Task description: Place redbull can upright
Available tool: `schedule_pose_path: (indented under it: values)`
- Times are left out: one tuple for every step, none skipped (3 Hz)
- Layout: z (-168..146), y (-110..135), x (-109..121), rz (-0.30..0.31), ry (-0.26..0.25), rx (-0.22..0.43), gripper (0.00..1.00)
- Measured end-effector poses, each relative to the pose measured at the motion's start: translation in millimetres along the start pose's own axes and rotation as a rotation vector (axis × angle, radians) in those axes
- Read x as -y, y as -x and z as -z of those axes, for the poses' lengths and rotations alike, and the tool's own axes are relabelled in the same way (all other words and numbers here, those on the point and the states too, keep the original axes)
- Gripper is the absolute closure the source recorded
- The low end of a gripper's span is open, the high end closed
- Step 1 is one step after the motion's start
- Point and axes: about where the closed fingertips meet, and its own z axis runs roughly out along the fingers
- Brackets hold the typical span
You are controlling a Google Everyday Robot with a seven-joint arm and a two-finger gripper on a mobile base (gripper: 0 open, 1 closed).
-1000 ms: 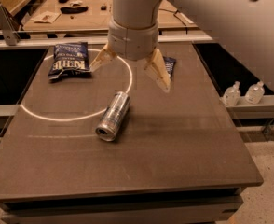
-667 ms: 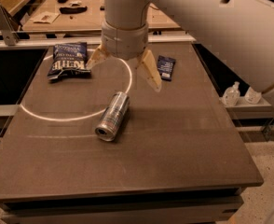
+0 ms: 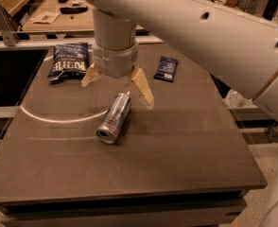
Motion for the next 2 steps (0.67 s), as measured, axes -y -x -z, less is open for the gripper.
schedule_pose_path:
  values:
    - [-14.1, 8.2, 3.4, -0.003, 0.017, 0.023, 0.00]
    - [-23.3, 7.7, 2.7, -0.005, 0.025, 0.029, 0.00]
